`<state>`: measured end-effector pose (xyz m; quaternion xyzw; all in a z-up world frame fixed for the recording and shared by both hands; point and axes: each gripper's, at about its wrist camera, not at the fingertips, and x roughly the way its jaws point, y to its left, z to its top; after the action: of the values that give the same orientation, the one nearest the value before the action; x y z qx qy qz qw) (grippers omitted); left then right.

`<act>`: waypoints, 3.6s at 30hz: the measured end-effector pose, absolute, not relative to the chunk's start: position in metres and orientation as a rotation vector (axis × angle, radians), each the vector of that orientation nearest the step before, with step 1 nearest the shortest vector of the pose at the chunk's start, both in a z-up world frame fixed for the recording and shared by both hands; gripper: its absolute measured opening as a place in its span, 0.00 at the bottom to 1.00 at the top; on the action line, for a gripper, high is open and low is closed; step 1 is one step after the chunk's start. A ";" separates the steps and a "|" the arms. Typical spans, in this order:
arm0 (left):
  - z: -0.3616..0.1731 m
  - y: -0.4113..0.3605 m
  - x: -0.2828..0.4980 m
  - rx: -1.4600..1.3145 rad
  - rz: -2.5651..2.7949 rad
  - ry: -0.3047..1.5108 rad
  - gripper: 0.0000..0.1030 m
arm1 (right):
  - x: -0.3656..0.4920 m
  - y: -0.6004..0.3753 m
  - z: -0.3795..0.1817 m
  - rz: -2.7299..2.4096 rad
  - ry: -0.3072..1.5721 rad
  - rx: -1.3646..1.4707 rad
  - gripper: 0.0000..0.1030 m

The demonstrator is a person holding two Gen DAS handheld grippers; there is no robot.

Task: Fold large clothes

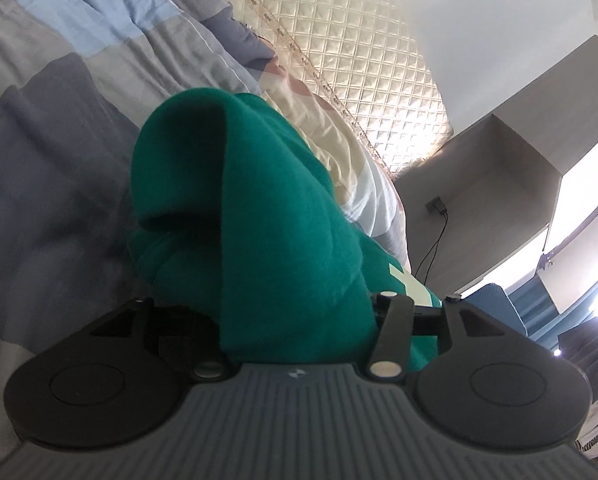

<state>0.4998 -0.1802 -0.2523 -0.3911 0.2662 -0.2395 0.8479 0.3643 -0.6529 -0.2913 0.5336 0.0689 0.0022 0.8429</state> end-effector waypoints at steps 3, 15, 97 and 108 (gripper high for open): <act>-0.248 -0.182 0.504 -0.796 -0.501 0.584 0.60 | 0.361 -0.650 -0.285 -0.012 0.151 1.114 0.44; -0.193 -0.157 0.459 -0.700 -0.444 0.671 0.76 | 0.292 -0.637 -0.243 -0.194 0.180 1.212 0.54; -0.042 -0.041 0.052 -0.007 -0.483 0.398 0.77 | -0.017 -0.330 -0.082 -0.142 0.223 0.138 0.53; -0.043 -0.042 0.054 0.002 -0.454 0.407 0.81 | -0.013 -0.326 -0.083 -0.156 0.238 0.112 0.53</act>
<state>0.0543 -0.0420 -0.0432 0.0012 0.2003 -0.2237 0.9539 -0.0131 -0.3255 -0.0831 0.0556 0.1186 -0.0779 0.9883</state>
